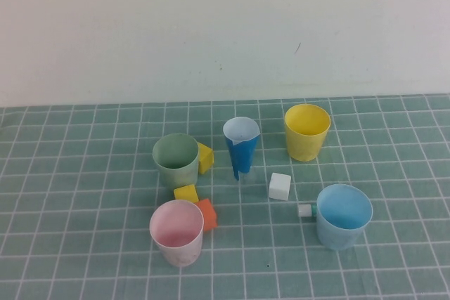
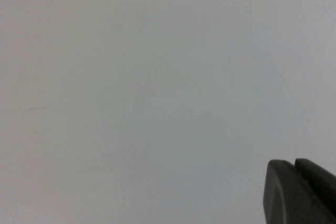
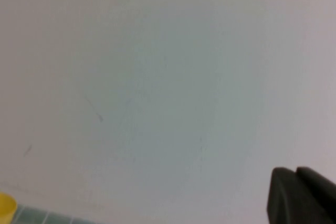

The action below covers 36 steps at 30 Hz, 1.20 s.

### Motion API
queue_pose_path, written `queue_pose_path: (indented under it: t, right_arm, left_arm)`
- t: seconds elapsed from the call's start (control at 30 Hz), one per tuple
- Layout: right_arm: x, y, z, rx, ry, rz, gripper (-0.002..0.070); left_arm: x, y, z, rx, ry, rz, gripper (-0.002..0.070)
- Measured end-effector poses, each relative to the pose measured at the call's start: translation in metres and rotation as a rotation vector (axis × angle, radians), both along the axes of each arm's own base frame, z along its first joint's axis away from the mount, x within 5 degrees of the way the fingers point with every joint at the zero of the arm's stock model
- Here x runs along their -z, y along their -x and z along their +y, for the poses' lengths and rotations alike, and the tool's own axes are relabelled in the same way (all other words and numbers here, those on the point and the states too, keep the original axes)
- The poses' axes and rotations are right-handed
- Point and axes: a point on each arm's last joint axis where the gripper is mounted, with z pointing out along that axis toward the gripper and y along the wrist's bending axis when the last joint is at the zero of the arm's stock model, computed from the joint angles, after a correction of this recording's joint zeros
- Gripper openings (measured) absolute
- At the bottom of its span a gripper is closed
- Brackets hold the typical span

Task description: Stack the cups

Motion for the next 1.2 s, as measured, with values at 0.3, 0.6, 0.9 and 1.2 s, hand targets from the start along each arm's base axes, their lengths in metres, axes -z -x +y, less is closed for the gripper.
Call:
queue_pose_path:
  t: [0.3, 0.6, 0.9, 1.2]
  right_arm:
    - [0.009, -0.019, 0.002, -0.043, 0.11, 0.503, -0.0002]
    - [0.024, -0.03, 0.003, -0.07, 0.102, 0.7, -0.0002]
    - [0.026, -0.031, 0.003, -0.068, 0.1, 0.688, -0.0002]
    - [0.025, -0.032, 0.003, -0.068, 0.113, 0.681, -0.0003]
  left_arm:
    - [-0.027, -0.074, -0.009, 0.048, 0.045, 0.506, -0.0002]
    - [-0.013, -0.176, -0.036, 0.249, 0.169, 1.0, -0.0002]
    - [0.023, -0.267, -0.074, 0.376, 0.08, 1.15, -0.0002]
    - [0.065, -0.325, -0.106, 0.359, -0.084, 1.238, 0.0134]
